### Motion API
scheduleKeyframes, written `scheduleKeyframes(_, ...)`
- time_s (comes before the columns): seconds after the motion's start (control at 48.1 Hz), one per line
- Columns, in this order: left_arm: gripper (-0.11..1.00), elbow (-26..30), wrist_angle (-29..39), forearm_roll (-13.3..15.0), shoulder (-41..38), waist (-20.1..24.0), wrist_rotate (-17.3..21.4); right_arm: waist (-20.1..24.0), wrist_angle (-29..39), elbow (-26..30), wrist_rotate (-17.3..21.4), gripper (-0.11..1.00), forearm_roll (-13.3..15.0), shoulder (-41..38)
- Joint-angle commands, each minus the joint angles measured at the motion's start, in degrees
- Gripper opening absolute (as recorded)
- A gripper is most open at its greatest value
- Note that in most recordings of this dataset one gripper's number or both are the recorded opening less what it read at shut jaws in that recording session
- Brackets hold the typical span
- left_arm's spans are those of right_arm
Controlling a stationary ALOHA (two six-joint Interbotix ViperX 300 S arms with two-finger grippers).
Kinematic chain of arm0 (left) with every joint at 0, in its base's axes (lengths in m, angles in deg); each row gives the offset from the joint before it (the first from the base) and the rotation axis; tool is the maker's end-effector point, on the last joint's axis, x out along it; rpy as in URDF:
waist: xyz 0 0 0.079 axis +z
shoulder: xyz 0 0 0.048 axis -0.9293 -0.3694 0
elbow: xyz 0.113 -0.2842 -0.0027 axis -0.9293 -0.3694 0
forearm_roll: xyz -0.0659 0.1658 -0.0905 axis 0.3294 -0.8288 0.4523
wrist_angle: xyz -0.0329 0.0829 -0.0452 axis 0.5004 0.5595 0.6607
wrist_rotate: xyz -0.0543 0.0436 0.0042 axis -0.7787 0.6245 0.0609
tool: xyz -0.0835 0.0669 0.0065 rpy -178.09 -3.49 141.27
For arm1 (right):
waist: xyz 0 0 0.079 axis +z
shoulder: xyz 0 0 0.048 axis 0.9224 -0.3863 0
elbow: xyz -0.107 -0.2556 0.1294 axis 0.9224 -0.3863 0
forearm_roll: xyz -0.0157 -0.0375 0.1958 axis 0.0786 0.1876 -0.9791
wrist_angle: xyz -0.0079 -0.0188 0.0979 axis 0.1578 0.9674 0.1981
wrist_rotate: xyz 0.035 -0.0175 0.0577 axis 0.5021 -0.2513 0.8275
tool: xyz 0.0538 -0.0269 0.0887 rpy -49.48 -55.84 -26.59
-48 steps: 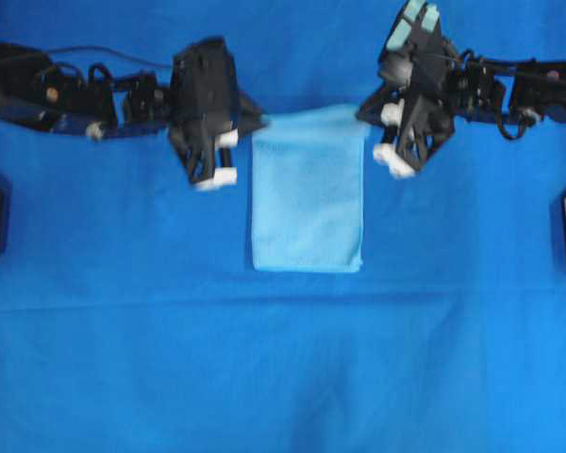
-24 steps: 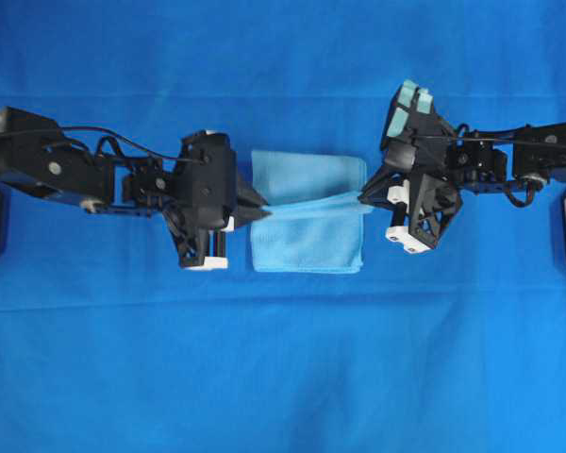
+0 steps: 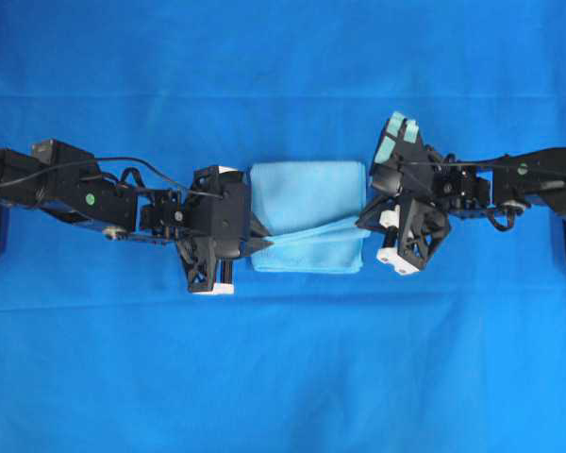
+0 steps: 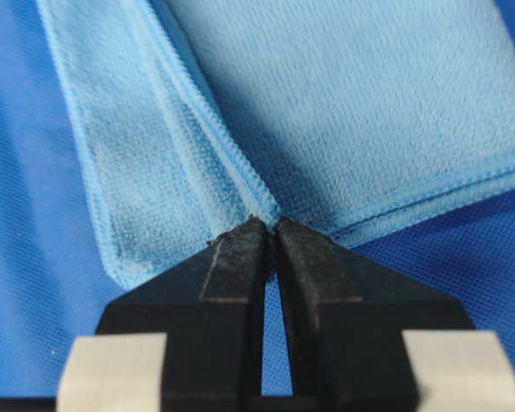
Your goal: Fold the light blue towel.
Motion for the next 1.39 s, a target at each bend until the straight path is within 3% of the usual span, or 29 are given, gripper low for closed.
scheduleKeyframes(0.0, 0.05, 0.26, -0.09, 0.00, 0.79, -0.79, 0.09, 0.09, -0.26, 0.62, 0.26, 0.05, -0.18, 0.35)
scheduleKeyframes(0.249, 0.05, 1.05, -0.44, 0.09, 1.05, -0.70, 0.18, 0.09, -1.93, 0.97, 0.26, 0.06, -0.18, 0.26)
scheduleKeyframes(0.291, 0.07, 1.14, -0.26, 0.09, 1.23, -0.70, 0.18, 0.18, -2.29, 1.05, 0.26, 0.13, -0.18, 0.18)
scheduleKeyframes(0.353, 0.20, 1.14, 0.00, 0.09, 1.93, -0.70, 0.26, 0.44, -2.55, 1.41, 0.26, 0.31, -0.18, 0.18)
scheduleKeyframes(0.457, 0.50, 0.70, 1.05, 0.00, 4.22, -0.70, 1.05, 1.14, -2.37, 2.11, 0.26, 0.60, -0.18, 0.44)
scheduleKeyframes(0.52, 0.66, 0.44, 2.46, 0.00, 5.98, -0.70, 1.14, 1.58, -2.11, 2.64, 0.26, 0.63, 0.00, 1.14)
scheduleKeyframes(0.561, 0.70, 0.26, 3.52, 0.00, 7.21, -0.70, 1.23, 1.93, -1.93, 2.99, 0.18, 0.60, 0.00, 2.02)
scheduleKeyframes(0.769, 0.62, -0.62, 9.76, 0.00, 14.59, -0.70, 1.23, 3.25, 2.55, 4.04, -0.44, 0.58, 0.97, 10.46)
scheduleKeyframes(0.935, 0.61, -1.67, 13.62, 0.00, 20.39, -0.70, 1.32, 3.34, 7.91, 3.16, -0.53, 0.57, 2.46, 17.84)
scheduleKeyframes(1.143, 0.60, -5.01, 14.77, 0.00, 29.09, -0.70, 1.32, 3.34, 10.46, -0.79, -0.44, 0.57, 6.33, 27.51)
scheduleKeyframes(1.372, 0.59, -11.69, 13.89, -0.09, 42.89, -0.70, 1.41, 3.34, 10.81, -5.54, -0.44, 0.57, 8.44, 40.52)
